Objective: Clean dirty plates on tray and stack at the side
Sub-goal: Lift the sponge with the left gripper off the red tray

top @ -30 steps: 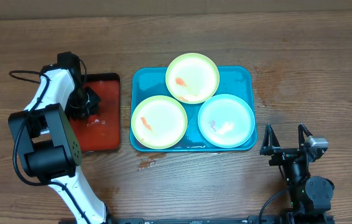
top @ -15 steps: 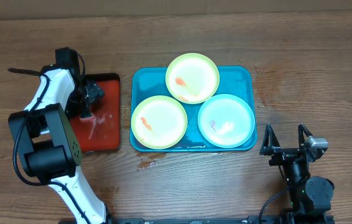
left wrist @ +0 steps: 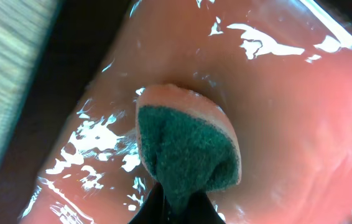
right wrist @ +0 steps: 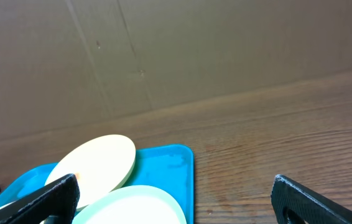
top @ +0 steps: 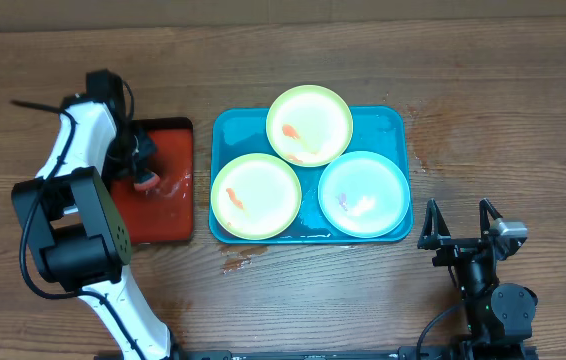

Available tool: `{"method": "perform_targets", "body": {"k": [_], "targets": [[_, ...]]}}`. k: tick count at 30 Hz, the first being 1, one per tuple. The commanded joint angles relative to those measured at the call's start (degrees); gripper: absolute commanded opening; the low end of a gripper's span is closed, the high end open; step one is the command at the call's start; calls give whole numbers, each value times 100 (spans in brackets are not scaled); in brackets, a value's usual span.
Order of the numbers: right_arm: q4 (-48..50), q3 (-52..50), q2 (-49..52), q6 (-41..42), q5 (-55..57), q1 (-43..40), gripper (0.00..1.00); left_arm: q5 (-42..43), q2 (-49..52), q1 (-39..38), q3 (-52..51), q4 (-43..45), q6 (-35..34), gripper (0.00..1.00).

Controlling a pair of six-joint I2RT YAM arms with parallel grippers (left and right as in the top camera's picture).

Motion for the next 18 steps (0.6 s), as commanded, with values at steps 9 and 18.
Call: {"method": "perform_targets", "body": {"k": [9,18], "targets": [[35,-61,-42,-17,37,-7,100,166,20,-2,2712,-2647,144,4],[35,-61,-42,-17,37,-7,100,214,31,-17,741,-970,111,4]]}}
